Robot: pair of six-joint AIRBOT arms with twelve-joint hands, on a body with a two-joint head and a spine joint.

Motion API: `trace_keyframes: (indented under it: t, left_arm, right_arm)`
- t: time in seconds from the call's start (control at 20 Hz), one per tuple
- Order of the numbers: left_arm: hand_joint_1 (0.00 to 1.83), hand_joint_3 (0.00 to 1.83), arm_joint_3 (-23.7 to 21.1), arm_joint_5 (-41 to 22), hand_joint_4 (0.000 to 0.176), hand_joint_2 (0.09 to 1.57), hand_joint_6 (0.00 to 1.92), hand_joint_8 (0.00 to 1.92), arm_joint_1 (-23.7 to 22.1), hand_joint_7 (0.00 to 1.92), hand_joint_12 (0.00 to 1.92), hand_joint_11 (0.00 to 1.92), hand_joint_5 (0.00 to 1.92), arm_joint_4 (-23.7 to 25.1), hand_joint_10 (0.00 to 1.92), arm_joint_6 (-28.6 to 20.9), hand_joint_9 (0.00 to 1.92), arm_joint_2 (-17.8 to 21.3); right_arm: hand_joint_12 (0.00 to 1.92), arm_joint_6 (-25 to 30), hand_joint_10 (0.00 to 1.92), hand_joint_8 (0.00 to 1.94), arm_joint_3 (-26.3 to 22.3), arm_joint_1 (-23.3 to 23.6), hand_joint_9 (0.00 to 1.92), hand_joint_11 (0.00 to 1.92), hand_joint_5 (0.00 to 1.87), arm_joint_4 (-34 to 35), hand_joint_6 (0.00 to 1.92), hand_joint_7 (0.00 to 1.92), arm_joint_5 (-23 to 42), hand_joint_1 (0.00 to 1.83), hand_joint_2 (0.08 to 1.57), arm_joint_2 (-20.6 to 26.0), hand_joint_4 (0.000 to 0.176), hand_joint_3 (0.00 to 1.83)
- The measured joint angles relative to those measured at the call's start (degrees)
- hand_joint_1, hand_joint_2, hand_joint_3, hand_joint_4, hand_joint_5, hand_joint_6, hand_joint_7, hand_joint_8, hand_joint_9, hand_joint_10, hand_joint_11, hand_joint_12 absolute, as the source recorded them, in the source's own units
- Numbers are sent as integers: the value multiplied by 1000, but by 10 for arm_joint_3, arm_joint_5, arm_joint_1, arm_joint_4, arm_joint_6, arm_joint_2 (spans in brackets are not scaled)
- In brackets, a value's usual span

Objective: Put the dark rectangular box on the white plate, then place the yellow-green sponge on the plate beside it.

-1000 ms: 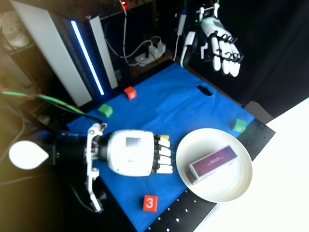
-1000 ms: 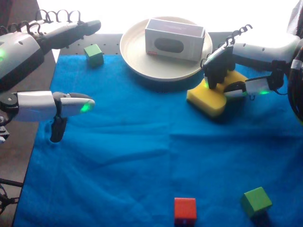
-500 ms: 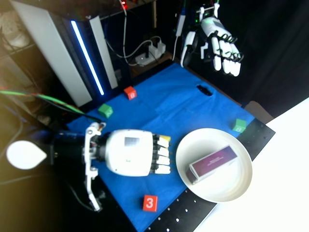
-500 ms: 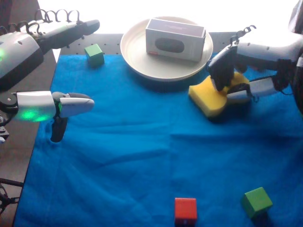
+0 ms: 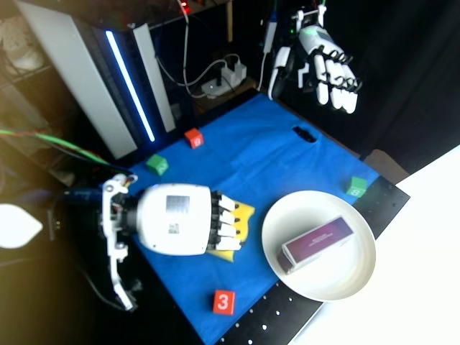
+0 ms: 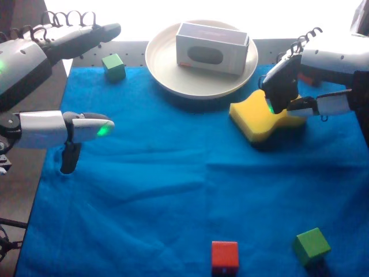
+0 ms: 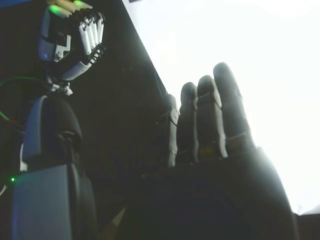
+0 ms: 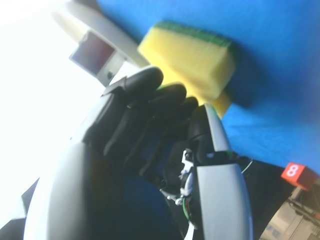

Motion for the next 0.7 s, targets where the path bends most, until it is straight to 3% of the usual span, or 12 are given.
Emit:
trace_keyframes:
  t: [0.05, 0.1, 0.15, 0.25, 0.3, 0.55, 0.65, 0.7]
  left_arm:
    - [779, 0, 0, 1, 58, 993, 1, 1, 0, 155, 499, 0, 201, 0, 3, 0, 135, 0]
    - [760, 1, 0, -1, 58, 1001, 0, 2, 0, 159, 518, 0, 193, 0, 2, 0, 134, 0]
    - [754, 1, 0, -1, 59, 1000, 1, 3, 0, 165, 525, 0, 194, 0, 3, 0, 139, 0]
    - [780, 0, 0, -1, 73, 995, 1, 2, 0, 162, 474, 0, 198, 0, 1, 0, 128, 0]
    - [763, 0, 0, -1, 68, 991, 1, 3, 0, 173, 520, 0, 201, 0, 4, 0, 142, 0]
    - [742, 2, -3, -1, 80, 996, 0, 0, 1, 173, 520, 0, 181, -1, 4, -2, 142, 0]
    - [754, 2, -3, -2, 96, 998, 1, 0, 1, 171, 521, 0, 182, -3, 3, -2, 143, 0]
    - [740, 0, -3, -2, 82, 995, 1, 0, 1, 170, 544, 0, 184, -4, 3, -3, 146, 0]
  right_arm:
    - [1220, 0, 675, 577, 0, 0, 688, 436, 738, 0, 522, 761, 0, 1264, 1048, 0, 0, 0]
    - [1117, 0, 454, 276, 0, 0, 620, 289, 724, 0, 185, 684, 1, 1219, 1009, 0, 0, 0]
    - [1055, 0, 292, 125, 1, 0, 601, 222, 718, 0, 52, 664, 2, 1209, 993, 0, 0, 1]
    - [963, 0, 62, 7, 4, 0, 516, 69, 598, 1, 1, 558, 3, 1233, 969, 0, 0, 1]
    - [990, 0, 26, 1, 6, 0, 493, 24, 561, 7, 0, 529, 2, 1227, 959, 0, 0, 0]
    - [855, 0, 0, 0, 12, 0, 366, 0, 470, 9, 2, 404, -4, 1162, 955, -1, 0, 1]
    - [795, 0, 0, 0, 21, 0, 319, 0, 442, 12, 0, 369, -16, 1120, 980, -7, 0, 4]
    - [788, 0, 0, 0, 24, 0, 278, 0, 418, 13, 0, 333, -21, 1128, 981, -10, 0, 4]
